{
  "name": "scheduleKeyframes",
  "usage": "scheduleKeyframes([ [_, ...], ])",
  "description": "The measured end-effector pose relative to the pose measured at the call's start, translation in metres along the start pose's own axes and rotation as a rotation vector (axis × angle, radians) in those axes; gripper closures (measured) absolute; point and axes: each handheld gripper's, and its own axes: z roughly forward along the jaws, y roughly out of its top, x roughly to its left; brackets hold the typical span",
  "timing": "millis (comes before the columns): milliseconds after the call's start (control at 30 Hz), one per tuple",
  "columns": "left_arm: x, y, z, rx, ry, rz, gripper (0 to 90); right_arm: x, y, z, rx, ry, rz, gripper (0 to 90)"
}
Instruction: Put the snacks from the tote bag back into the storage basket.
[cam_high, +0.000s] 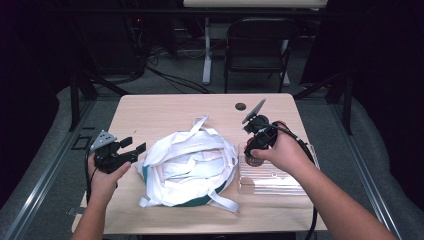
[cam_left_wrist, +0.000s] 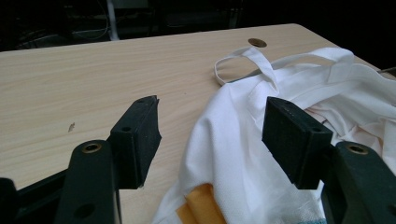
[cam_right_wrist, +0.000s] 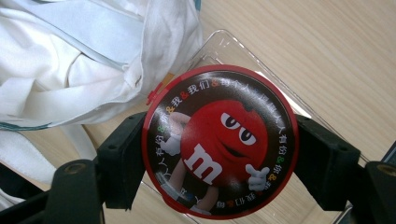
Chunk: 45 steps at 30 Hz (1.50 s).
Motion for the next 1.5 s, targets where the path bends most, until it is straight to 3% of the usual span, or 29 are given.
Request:
scheduleKeyframes([
  [400, 0.000, 0.000, 0.000, 0.001, 0.000, 0.000, 36.7, -0.005, -0.011, 0.019, 0.002, 0.016, 0.040, 25.5],
  [567, 0.000, 0.000, 0.000, 0.003, 0.000, 0.001, 36.7, -0.007, -0.012, 0.026, 0.021, 0.008, 0.021, 25.5],
  [833, 0.000, 0.000, 0.001, 0.002, -0.002, 0.001, 36.7, -0.008, -0.014, 0.038, 0.038, 0.009, 0.029, 25.5],
  [900, -0.001, 0.000, 0.001, 0.003, 0.000, 0.002, 36.6, -0.007, -0.016, 0.041, 0.005, 0.018, 0.055, 25.5],
  [967, 0.000, 0.000, 0.000, 0.004, -0.002, 0.001, 36.7, -0.009, -0.015, 0.041, 0.035, 0.011, 0.039, 25.5],
  [1133, 0.000, -0.001, 0.001, 0.004, -0.002, 0.000, 36.7, -0.009, -0.017, 0.046, 0.021, 0.018, 0.053, 25.5],
  [1500, 0.000, -0.001, 0.001, 0.004, -0.002, 0.000, 36.7, -0.008, -0.019, 0.057, 0.047, 0.015, 0.045, 25.5],
])
